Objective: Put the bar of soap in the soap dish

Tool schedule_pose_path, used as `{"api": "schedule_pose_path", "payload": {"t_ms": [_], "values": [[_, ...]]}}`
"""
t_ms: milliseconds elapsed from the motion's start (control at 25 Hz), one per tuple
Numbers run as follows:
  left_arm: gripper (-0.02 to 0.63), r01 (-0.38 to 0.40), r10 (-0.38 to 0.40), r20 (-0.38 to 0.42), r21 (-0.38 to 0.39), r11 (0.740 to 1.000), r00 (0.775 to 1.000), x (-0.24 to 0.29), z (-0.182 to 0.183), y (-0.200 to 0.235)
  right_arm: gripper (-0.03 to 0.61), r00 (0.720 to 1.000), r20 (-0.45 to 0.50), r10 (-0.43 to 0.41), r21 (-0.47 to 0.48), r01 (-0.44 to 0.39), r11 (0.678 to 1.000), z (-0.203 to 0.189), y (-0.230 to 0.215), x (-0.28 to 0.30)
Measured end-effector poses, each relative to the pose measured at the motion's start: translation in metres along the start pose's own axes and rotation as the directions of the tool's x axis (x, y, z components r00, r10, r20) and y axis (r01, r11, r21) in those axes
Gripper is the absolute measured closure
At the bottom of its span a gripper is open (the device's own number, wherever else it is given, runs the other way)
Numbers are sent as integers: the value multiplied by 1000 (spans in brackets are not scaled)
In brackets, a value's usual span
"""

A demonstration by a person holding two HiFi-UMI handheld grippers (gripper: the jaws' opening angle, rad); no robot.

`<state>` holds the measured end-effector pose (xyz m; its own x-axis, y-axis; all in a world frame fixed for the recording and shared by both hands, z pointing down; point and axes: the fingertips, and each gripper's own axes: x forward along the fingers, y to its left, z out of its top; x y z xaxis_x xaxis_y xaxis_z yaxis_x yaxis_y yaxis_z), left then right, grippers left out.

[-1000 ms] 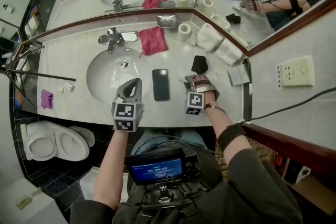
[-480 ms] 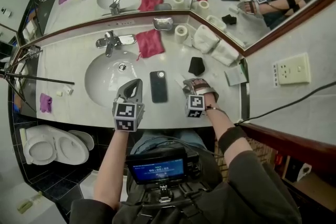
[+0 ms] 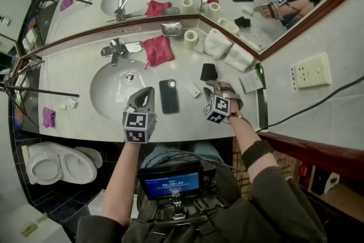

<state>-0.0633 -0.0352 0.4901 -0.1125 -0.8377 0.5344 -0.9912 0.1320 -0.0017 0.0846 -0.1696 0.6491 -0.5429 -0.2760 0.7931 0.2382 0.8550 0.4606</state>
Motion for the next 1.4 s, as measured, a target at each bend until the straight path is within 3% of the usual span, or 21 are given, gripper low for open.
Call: {"api": "schedule_pose_path", "payload": {"t_ms": [240,480,760,1400], "values": [[614,-3,3,6,-3,1000,1000,-1,1,2,559,996,-1,-90,112,89,990,-15,-34,-19],[614,-9,9,-2,-5,1000,1000,-5,-2,5,561,991,-68,-116,199,128,972,-54,-54,-33],[614,-1,1,-11,-11,1000,1000,-2,-7,4,563,977,-141,-160,314,197,929,-102,-88,-50],[614,107,-106,-40,16,994,994,30,-5,-32,563,966,-141,-218,453,258,853,-121,-116,-73]]}}
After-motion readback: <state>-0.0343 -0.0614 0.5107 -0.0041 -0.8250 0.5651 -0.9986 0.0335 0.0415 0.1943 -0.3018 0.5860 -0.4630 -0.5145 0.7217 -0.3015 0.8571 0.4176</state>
